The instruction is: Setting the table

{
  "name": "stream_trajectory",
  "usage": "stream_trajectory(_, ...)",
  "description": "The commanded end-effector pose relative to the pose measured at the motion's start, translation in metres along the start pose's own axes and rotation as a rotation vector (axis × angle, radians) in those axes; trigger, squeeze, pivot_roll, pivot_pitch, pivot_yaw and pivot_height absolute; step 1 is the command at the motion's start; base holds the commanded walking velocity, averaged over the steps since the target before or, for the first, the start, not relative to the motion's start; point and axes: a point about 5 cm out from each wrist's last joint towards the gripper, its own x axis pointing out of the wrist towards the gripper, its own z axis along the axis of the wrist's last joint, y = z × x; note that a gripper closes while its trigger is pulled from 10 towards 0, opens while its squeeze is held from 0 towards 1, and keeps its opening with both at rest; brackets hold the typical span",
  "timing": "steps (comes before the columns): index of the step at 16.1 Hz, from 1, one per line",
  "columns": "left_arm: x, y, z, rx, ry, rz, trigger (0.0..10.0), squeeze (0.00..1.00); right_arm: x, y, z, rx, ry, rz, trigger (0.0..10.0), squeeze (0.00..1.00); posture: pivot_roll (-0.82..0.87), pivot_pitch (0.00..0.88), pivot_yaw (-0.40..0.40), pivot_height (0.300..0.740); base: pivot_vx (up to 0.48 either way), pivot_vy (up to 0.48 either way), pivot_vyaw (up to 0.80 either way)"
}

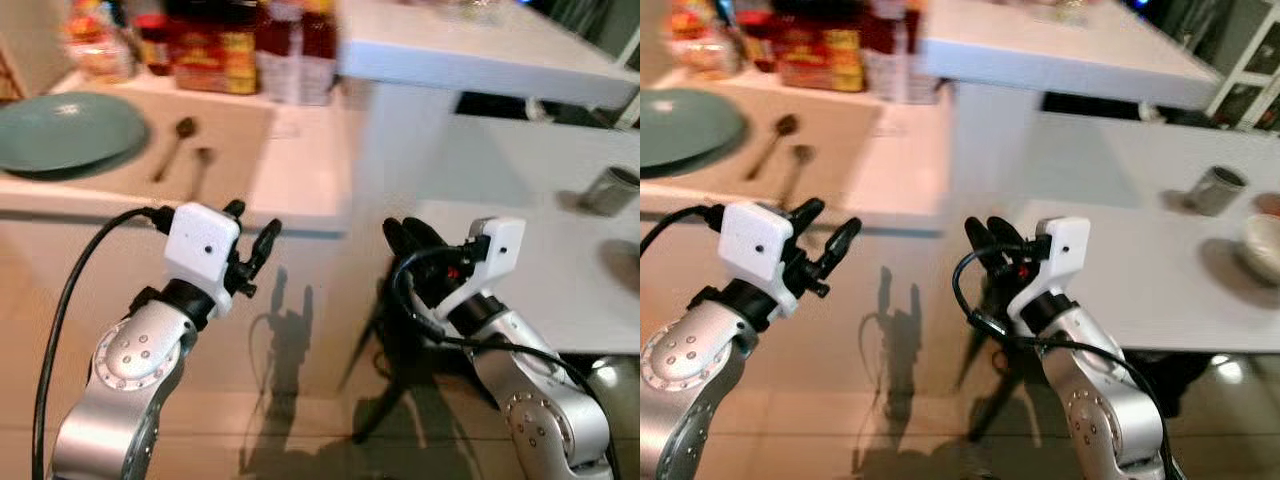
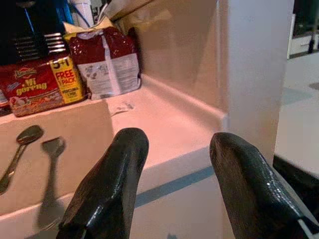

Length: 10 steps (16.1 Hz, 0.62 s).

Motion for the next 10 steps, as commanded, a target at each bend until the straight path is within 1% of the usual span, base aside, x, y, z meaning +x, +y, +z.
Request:
stream_trajectory(1,0.006,0.002,0.007,-0.002,-0.017,0.007,10.0,0.00,0.005,0.002,0.012,-0.018,-0.025,-0.010,10.0,0.00,0.01,0.037,-0.064,0.740,0.000,0.480,0.00)
stream_trajectory(2,0.008,0.005,0.009,-0.009,-0.019,0.025,10.0,0.00,0.007,0.004,0.015,-0.009,-0.036,-0.009,10.0,0.00,0.01,0.037,-0.064,0.740,0.000,0.480,0.00)
stream_trajectory(3,0.012,0.013,0.013,-0.017,-0.027,0.076,10.0,0.00,0.012,0.005,0.021,0.000,-0.057,-0.006,10.0,0.00,0.02,0.044,-0.065,0.740,0.000,0.480,0.00)
stream_trajectory(4,0.015,0.022,0.014,-0.064,-0.017,0.149,10.0,1.00,0.018,0.005,0.026,-0.006,-0.062,-0.024,10.0,1.00,0.03,0.043,-0.064,0.740,0.000,0.480,0.00)
stream_trajectory(5,0.016,0.026,0.015,-0.077,-0.020,0.181,10.0,1.00,0.023,0.007,0.033,-0.005,-0.082,-0.029,10.0,1.00,0.02,0.049,-0.064,0.740,0.000,0.480,0.00)
stream_trajectory(6,0.015,0.027,0.016,-0.072,-0.022,0.185,10.0,1.00,0.025,0.008,0.036,-0.007,-0.092,-0.029,10.0,1.00,0.02,0.049,-0.064,0.740,0.000,0.480,0.00)
stream_trajectory(7,0.015,0.030,0.014,-0.059,-0.012,0.200,10.0,1.00,0.030,0.008,0.041,-0.028,-0.110,-0.046,10.0,1.00,0.01,0.060,-0.069,0.740,0.000,0.480,0.00)
stream_trajectory(8,0.015,0.031,0.013,-0.055,-0.002,0.216,10.0,1.00,0.032,0.007,0.043,-0.037,-0.116,-0.060,10.0,1.00,0.01,0.059,-0.073,0.740,0.000,0.480,0.00)
stream_trajectory(9,0.017,0.036,0.011,-0.059,0.014,0.261,10.0,1.00,0.037,0.006,0.052,-0.051,-0.139,-0.081,10.0,1.00,0.01,0.071,-0.076,0.740,0.000,0.480,0.00)
stream_trajectory(10,0.018,0.036,0.011,-0.064,0.020,0.265,10.0,1.00,0.038,0.005,0.053,-0.058,-0.136,-0.072,10.0,1.00,0.01,0.072,-0.078,0.740,0.000,0.480,0.00)
